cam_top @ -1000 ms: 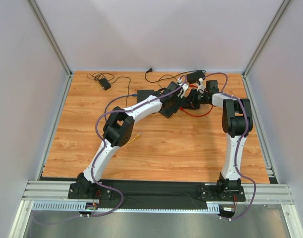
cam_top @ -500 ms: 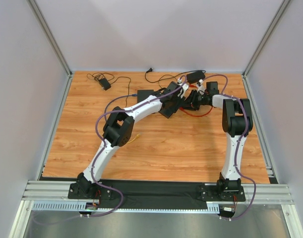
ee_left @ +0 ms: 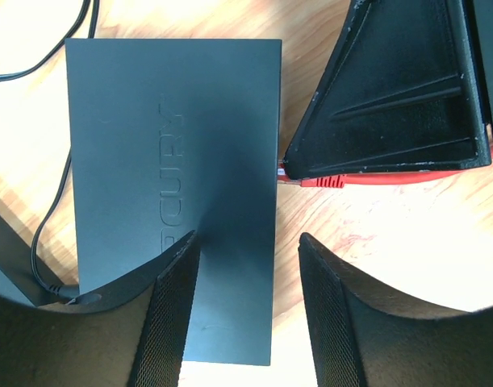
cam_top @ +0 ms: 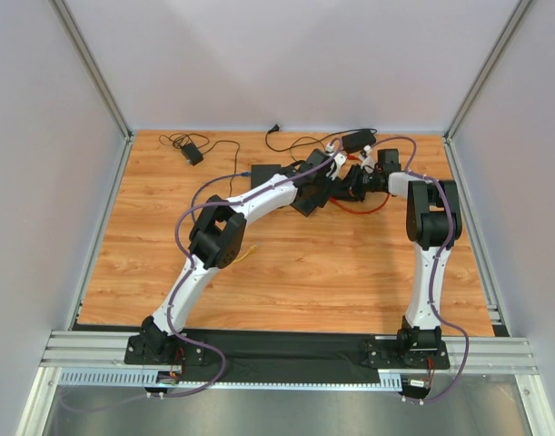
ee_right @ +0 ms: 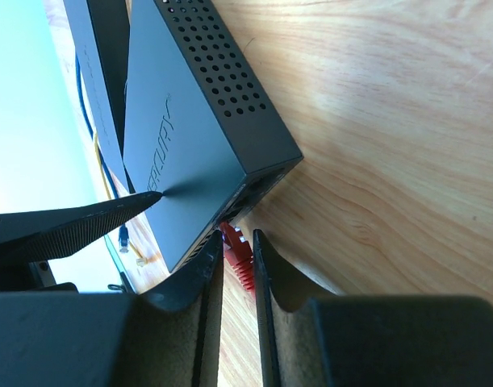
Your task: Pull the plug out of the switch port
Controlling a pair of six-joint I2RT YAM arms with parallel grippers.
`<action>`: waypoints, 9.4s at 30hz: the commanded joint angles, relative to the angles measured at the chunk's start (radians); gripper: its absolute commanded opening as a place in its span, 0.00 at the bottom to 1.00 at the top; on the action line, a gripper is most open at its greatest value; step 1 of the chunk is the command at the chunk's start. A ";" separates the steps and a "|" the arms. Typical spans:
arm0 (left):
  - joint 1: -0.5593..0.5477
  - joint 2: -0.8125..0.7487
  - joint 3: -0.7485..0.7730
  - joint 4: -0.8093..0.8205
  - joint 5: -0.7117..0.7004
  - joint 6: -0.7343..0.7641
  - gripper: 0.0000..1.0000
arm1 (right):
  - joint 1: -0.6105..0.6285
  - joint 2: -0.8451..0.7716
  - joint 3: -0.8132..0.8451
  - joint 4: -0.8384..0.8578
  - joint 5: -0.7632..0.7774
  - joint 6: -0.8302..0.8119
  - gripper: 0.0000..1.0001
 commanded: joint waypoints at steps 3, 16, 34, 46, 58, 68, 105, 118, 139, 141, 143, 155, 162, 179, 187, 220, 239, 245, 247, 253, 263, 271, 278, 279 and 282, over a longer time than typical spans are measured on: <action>-0.004 0.042 0.070 -0.072 0.017 -0.001 0.61 | 0.026 0.021 0.017 -0.035 0.011 -0.013 0.13; -0.003 0.106 0.182 -0.170 -0.027 -0.017 0.58 | 0.027 0.015 0.001 -0.053 0.014 -0.029 0.00; -0.004 0.146 0.246 -0.216 -0.009 -0.018 0.57 | 0.036 -0.079 -0.148 0.010 0.061 -0.033 0.00; -0.006 0.168 0.277 -0.255 0.002 0.011 0.64 | 0.035 -0.074 -0.145 0.033 0.054 -0.006 0.00; -0.009 0.227 0.379 -0.331 -0.101 0.016 0.61 | 0.049 -0.110 -0.219 0.065 0.075 0.003 0.00; -0.007 0.243 0.407 -0.350 -0.112 0.011 0.50 | 0.053 -0.173 -0.305 0.099 0.122 0.021 0.00; 0.031 -0.470 -0.453 0.261 -0.144 -0.058 0.59 | -0.014 -0.467 -0.542 0.341 0.322 0.180 0.00; 0.063 -0.478 -0.501 0.273 -0.127 -0.055 0.59 | -0.069 -0.719 -0.756 0.446 0.993 0.444 0.00; 0.068 -0.411 -0.473 0.270 -0.078 -0.081 0.58 | -0.068 -0.617 -0.664 0.212 1.439 0.669 0.00; 0.068 -0.411 -0.473 0.270 -0.080 -0.075 0.58 | -0.068 -0.614 -0.647 0.212 1.443 0.646 0.00; 0.068 -0.405 -0.466 0.265 -0.072 -0.067 0.57 | -0.069 -0.605 -0.635 0.182 1.449 0.613 0.00; 0.102 -0.290 -0.293 0.112 0.040 0.009 0.57 | -0.076 -0.576 -0.572 0.168 1.385 0.505 0.40; 0.122 -0.227 -0.194 0.049 0.046 0.006 0.52 | -0.074 -0.656 -0.573 0.177 1.296 0.347 0.60; 0.206 -0.107 -0.073 -0.058 0.199 -0.078 0.48 | 0.148 -0.371 -0.365 0.352 0.617 0.240 0.59; 0.212 -0.061 -0.035 -0.109 0.244 -0.090 0.50 | 0.170 -0.320 -0.363 0.378 0.594 0.303 0.59; 0.088 -0.091 -0.110 0.009 0.445 -0.169 0.48 | 0.125 -0.186 -0.153 0.168 0.592 0.162 0.53; 0.135 -0.317 -0.374 0.135 0.276 -0.013 0.50 | 0.121 -0.288 -0.203 0.114 0.626 0.067 0.54; 0.191 -0.286 -0.369 0.221 0.449 -0.397 0.46 | 0.121 -0.304 -0.242 0.154 0.606 0.089 0.54; 0.168 -0.350 -0.485 0.401 0.472 -0.380 0.49 | 0.119 -0.304 -0.242 0.160 0.586 0.075 0.54; 0.117 -0.359 -0.458 0.269 0.342 0.038 0.52 | 0.118 -0.294 -0.230 0.154 0.521 0.020 0.54; 0.109 -0.303 -0.432 0.228 0.281 0.347 0.41 | 0.104 -0.312 -0.234 0.131 0.495 -0.037 0.54; 0.108 -0.233 -0.371 0.166 0.408 0.482 0.48 | 0.079 -0.312 -0.257 0.171 0.442 -0.016 0.54; 0.106 -0.213 -0.355 0.126 0.443 0.502 0.49 | 0.081 -0.331 -0.269 0.185 0.431 -0.016 0.54; 0.106 -0.210 -0.352 0.123 0.443 0.502 0.49 | 0.081 -0.332 -0.271 0.185 0.432 -0.016 0.54; 0.106 -0.181 -0.308 0.075 0.445 0.505 0.49 | 0.081 -0.340 -0.277 0.189 0.432 -0.014 0.54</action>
